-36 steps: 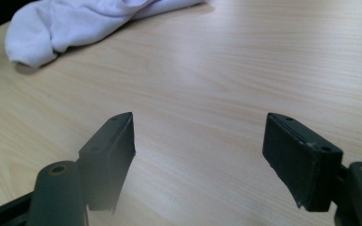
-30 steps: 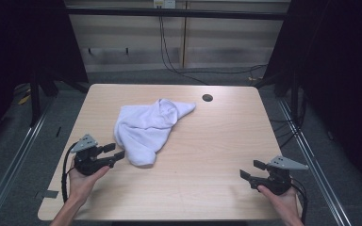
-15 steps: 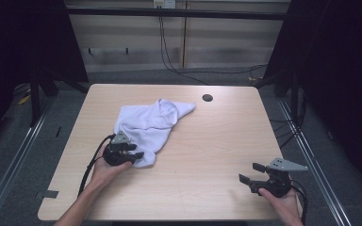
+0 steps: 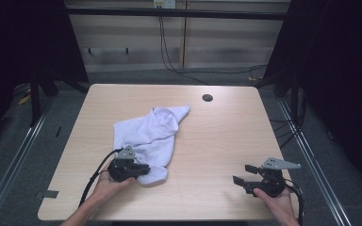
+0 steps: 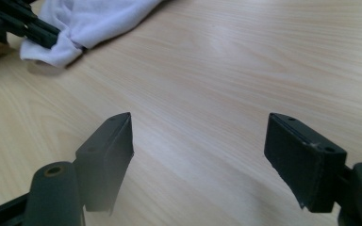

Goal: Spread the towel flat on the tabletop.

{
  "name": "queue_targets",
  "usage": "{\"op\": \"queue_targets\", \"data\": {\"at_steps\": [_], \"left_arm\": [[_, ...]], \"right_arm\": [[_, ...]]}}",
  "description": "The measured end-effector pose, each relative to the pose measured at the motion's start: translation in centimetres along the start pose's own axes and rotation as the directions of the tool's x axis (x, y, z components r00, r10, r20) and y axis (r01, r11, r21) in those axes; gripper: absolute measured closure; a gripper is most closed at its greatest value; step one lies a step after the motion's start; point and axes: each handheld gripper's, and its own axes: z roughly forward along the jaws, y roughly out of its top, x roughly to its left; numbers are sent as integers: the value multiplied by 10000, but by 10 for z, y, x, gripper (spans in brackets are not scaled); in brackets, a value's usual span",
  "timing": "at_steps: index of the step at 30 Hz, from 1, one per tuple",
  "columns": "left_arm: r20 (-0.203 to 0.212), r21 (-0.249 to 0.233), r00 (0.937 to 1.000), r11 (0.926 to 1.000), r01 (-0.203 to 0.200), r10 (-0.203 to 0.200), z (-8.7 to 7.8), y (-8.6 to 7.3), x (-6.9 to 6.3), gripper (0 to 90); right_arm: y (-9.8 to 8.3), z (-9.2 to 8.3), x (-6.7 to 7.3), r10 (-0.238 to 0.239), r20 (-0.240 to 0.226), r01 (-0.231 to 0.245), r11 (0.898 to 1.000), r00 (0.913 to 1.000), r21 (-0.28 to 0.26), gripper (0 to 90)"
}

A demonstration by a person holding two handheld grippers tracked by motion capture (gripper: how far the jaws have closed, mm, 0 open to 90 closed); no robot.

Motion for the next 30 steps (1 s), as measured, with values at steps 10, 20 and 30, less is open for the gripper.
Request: {"op": "queue_targets", "data": {"at_steps": [10,20,30], "left_arm": [[1157,662,9930,9974,-297,219,-14,-14,-49,771],[240,-1216,9985,9912,525,-499,-52,0,-21,530],[-471,-60,9970,9981,612,-614,4,12,16,663]], "right_arm": [[7,13,19,-403,-186,408,9988,9990,286,290],[37,54,47,-1347,-1322,1473,9849,9820,905,341],[79,111,43,-1394,-1731,1544,9851,9750,762,396]]}}
